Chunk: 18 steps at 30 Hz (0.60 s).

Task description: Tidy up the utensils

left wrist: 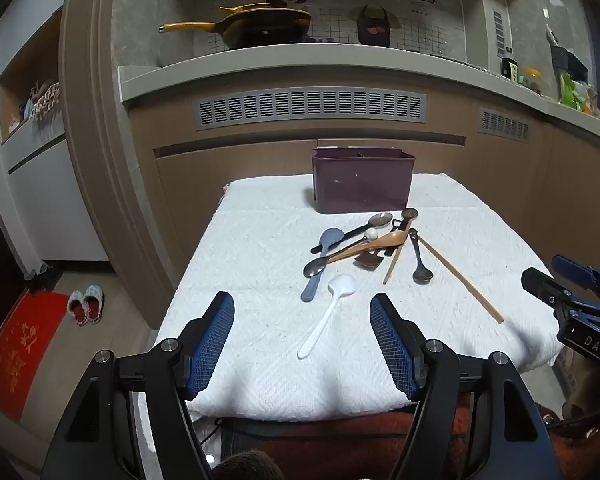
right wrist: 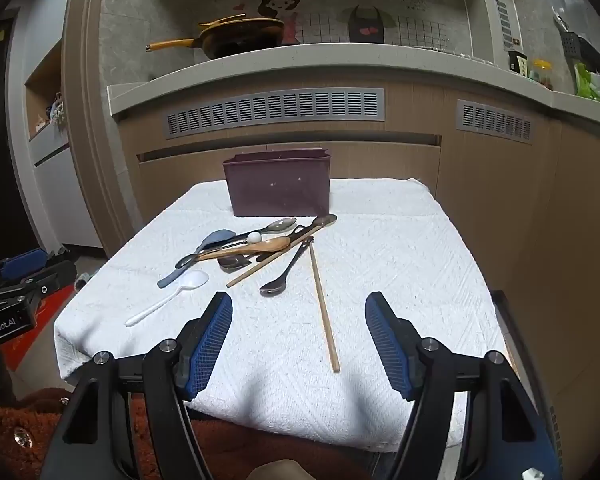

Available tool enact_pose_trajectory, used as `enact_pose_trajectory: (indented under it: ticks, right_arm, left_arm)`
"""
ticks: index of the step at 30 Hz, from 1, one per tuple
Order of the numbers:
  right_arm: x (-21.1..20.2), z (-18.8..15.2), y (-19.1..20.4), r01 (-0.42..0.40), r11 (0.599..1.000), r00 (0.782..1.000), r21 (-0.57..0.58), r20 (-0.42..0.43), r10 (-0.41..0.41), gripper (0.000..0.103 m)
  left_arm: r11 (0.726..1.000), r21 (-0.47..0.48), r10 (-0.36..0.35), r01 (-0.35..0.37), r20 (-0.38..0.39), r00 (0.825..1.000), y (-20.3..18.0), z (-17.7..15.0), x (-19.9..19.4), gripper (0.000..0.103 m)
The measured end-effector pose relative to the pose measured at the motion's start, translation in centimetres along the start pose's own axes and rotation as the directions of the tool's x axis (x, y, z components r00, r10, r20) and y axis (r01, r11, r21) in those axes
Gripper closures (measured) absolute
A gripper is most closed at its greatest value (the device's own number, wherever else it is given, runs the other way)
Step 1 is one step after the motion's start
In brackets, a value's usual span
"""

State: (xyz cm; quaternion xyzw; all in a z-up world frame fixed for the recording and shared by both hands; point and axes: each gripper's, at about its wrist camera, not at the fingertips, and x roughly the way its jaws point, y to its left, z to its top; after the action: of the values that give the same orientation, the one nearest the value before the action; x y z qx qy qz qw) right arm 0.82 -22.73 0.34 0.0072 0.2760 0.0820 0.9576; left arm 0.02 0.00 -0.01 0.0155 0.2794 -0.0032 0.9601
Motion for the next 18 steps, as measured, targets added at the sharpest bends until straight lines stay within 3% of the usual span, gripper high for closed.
enact_pose_trajectory:
  ticks: [18]
  right_arm:
    - [0.43,0.14,0.71,-0.007,1.000,1.000,-0.023,-0.017,0.007,0.037]
  left_arm:
    - [1.000,0.012,-0.003,0.004,-0.032,0.999,-0.50,-0.16,0.96,0.032]
